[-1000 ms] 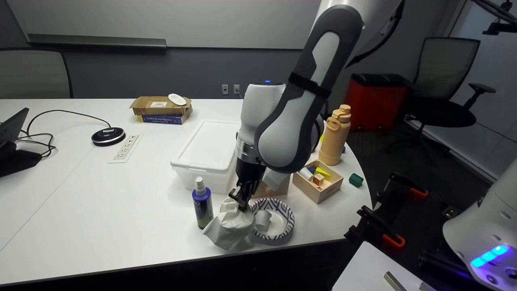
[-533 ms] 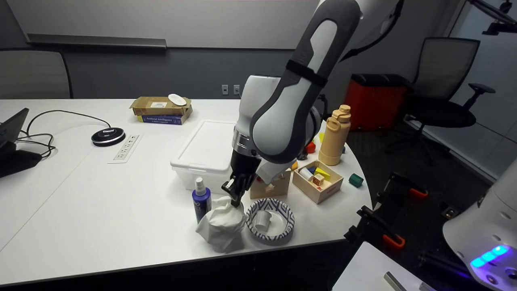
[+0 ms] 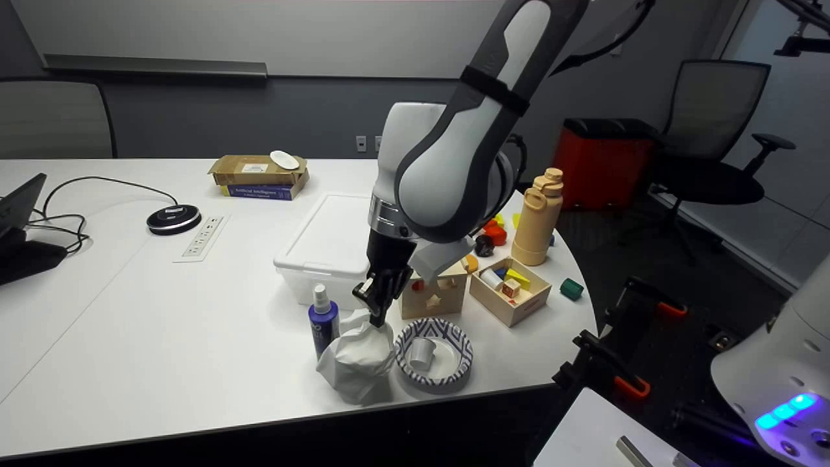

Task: Use the napkin to wipe the rim of the paper cup

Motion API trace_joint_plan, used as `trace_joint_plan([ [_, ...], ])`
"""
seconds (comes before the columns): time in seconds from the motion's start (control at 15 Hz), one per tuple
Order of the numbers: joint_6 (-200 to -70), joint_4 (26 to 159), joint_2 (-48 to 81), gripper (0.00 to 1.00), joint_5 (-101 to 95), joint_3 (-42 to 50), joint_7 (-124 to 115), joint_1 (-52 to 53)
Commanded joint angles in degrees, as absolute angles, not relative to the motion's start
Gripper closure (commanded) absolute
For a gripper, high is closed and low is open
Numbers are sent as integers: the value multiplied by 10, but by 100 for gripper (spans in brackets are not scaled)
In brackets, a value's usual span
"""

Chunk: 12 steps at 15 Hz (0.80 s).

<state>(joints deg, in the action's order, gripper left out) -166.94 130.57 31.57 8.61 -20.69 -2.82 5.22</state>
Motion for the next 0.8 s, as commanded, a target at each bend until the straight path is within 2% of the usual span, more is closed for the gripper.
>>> trace_joint_plan([
  [0.0, -1604, 1330, 244, 100, 122, -231, -20, 33],
  [0.47, -1469, 1321, 144, 100, 220, -230, 21, 28],
  [0.73, -1410, 1311, 72, 100, 239, -182, 22, 36],
])
